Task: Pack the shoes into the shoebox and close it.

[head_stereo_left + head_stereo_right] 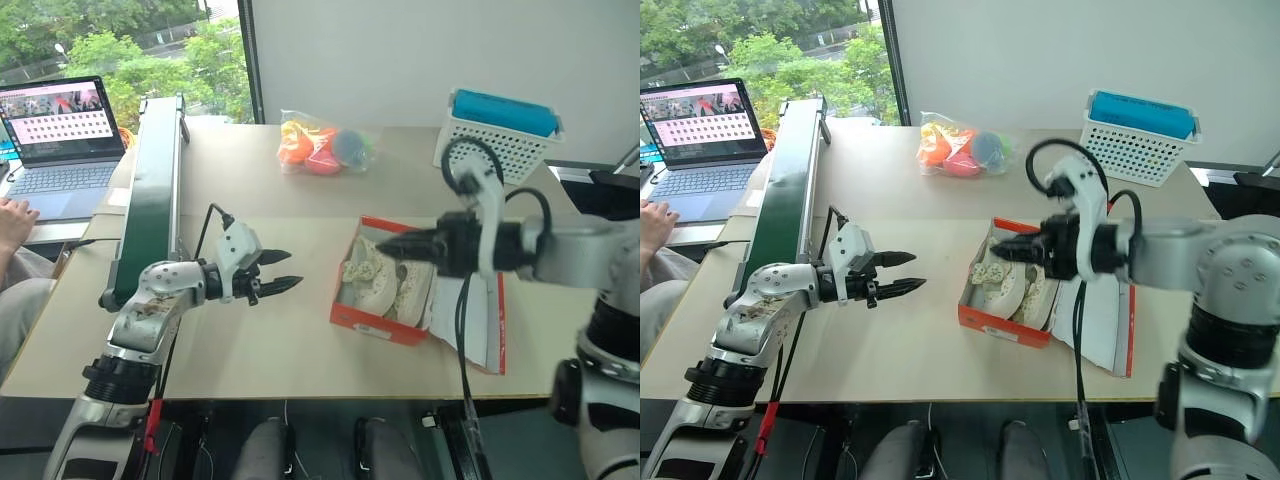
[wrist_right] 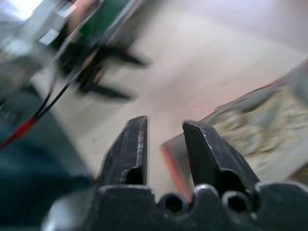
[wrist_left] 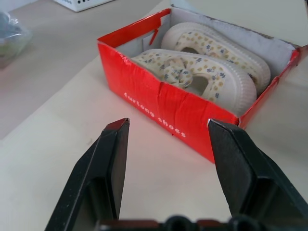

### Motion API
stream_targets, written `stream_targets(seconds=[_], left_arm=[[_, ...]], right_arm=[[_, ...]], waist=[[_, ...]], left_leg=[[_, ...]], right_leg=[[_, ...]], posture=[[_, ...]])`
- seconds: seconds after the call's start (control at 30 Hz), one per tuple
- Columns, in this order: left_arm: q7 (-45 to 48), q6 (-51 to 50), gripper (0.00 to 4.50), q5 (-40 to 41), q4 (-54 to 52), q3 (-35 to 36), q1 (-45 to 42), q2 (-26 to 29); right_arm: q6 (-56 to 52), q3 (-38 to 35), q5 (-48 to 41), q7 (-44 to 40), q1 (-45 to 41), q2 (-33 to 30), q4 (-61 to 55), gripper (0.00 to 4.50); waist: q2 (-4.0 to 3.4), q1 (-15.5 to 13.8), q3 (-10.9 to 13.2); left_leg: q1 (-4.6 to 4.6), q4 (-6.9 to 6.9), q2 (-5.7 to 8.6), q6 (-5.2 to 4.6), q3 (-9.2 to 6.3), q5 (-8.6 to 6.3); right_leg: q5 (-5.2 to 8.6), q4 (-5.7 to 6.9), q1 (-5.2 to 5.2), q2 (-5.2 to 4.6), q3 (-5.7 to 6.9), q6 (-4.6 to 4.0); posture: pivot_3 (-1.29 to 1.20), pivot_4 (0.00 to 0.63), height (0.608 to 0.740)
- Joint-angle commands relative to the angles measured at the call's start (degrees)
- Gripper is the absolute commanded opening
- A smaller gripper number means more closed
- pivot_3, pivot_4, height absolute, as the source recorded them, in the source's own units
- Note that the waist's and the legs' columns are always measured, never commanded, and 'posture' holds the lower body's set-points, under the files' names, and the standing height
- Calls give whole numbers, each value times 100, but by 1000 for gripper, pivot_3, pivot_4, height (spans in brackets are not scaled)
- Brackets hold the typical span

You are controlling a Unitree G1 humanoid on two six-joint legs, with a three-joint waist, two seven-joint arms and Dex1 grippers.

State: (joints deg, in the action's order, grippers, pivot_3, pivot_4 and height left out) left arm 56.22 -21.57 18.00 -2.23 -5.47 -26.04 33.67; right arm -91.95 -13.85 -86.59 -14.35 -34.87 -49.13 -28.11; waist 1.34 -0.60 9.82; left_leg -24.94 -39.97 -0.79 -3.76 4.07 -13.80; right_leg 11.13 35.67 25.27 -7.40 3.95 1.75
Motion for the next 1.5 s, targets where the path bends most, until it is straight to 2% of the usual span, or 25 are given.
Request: stream_targets(seconds=[0.03,0.1,0.23,0.37,0.5,0.6,0.7,0.87,1.03,1.13,1.27,1.4,1.5], left_arm=[[77,146,2765,2,-68,10,-100,-15],[96,152,2765,3,-66,-5,-100,-26],[133,141,2765,12,-61,-22,-123,-41],[164,131,2765,13,-50,-44,-145,-50],[179,102,2765,22,-63,-44,-148,-47],[183,101,2765,3,-31,-60,-145,-49],[170,85,2765,-6,-32,-81,-154,-69],[166,68,2765,-19,5,-127,-207,-113],[194,72,2765,-24,17,-187,-261,-154],[210,90,2765,-26,21,-204,-275,-155],[230,91,2765,-23,22,-207,-292,-157],[227,109,2765,-34,56,-202,-315,-165],[206,125,2765,-54,84,-207,-338,-178]], right_arm=[[239,-89,-839,-391,756,-683,-804,17],[319,-26,-702,-341,1486,-979,-1061,17],[481,361,423,90,2576,-1210,-1312,17],[704,540,1410,1013,3341,-655,-895,17],[869,83,2253,2132,3873,405,-467,17],[1069,-521,2512,2921,4200,1556,-357,17],[1316,-1140,2978,3696,4286,2558,-192,17],[2801,-1986,3231,4448,3940,4132,-214,17],[4171,-2407,3601,4882,3527,5014,6,17],[5029,-2706,3432,4935,3210,5399,177,17],[6182,-3105,2720,4825,2817,5839,454,17],[6633,-2963,1431,4030,2489,5754,454,17],[6512,-2590,474,3131,2371,5381,7,17]], waist=[[1,-6,1],[7,-8,3],[9,-5,3],[12,-21,1],[11,-47,1],[11,-71,0],[29,-49,-13],[27,-9,-16],[9,-3,-11],[5,11,-9],[-18,23,-8],[-26,77,-8],[-40,152,-5]], left_leg=[[-2,-3,0,-2,3,-1],[0,-10,-1,-4,2,-2],[1,-11,-5,-3,3,-2],[-1,-10,-5,-2,4,-2],[-7,-12,-4,-2,7,-2],[-12,-12,-5,-2,6,-1],[-8,-14,-10,-2,4,-1],[2,-16,-11,0,5,-2],[-5,-7,-4,-6,7,2],[-6,-5,-5,-3,10,4],[-4,-10,-4,-2,14,9],[14,-6,-9,-1,12,10],[21,-3,-9,0,16,11]], right_leg=[[-1,-4,0,-2,-3,3],[-5,-14,-9,-3,-4,9],[0,-30,-10,-2,-4,46],[-4,-36,-8,-2,-5,45],[-14,-40,-8,1,-6,33],[-24,-42,-7,6,-6,23],[-9,-45,-13,14,-7,56],[-20,-65,-22,16,-19,55],[-20,-50,-3,17,-27,57],[-39,-39,0,21,-29,24],[-33,-38,-3,25,-36,35],[-19,-31,-11,31,-39,55],[-22,-18,-8,32,-52,48]], posture=[[0,150,708],[0,150,708],[0,150,708],[0,150,708],[0,150,708],[0,150,708],[0,150,708],[0,150,708],[0,150,708],[0,150,708],[0,150,708],[0,150,708],[0,150,708]])
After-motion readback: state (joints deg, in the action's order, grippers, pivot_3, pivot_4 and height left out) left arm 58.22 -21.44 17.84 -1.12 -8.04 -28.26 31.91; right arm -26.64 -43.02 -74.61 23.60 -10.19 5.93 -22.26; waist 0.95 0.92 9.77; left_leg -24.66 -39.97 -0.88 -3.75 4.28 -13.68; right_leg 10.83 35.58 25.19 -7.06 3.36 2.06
